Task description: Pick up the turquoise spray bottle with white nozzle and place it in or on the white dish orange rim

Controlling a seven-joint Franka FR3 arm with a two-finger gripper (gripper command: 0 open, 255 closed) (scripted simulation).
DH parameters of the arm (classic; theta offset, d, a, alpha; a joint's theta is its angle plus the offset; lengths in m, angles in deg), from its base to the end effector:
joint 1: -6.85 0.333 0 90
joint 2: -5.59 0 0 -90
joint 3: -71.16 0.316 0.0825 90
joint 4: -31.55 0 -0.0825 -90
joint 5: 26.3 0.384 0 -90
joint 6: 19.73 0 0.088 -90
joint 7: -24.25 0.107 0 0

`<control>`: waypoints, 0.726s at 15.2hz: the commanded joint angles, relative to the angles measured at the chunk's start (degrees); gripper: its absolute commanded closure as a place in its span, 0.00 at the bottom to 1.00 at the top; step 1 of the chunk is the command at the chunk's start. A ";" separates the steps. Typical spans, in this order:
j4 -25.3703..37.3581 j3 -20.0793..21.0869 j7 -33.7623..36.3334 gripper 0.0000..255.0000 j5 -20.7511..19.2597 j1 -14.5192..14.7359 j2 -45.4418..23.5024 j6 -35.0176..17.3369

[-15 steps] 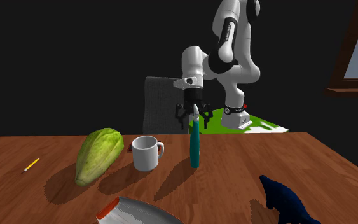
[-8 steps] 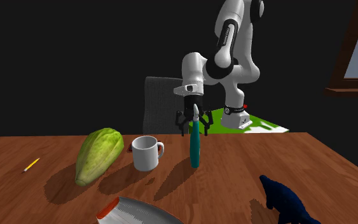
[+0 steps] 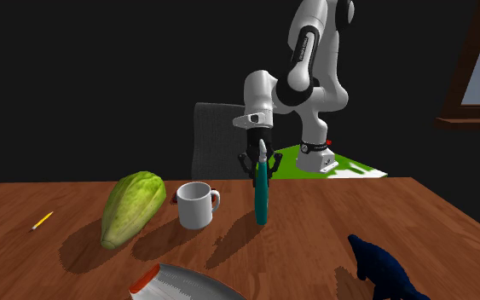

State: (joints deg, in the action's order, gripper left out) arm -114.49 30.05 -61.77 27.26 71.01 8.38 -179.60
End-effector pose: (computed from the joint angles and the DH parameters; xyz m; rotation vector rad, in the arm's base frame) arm 0.4395 0.1484 0.2991 -2.4268 -1.4099 -0.6334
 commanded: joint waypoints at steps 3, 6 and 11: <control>-0.02 0.01 0.01 1.00 -0.02 0.00 0.01 0.00; -0.01 0.01 0.01 1.00 -0.02 0.00 0.01 0.00; -0.87 1.03 8.10 1.00 -9.67 -1.85 4.03 0.29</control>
State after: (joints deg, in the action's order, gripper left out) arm -115.39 30.84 -55.56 19.88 69.65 11.67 -179.56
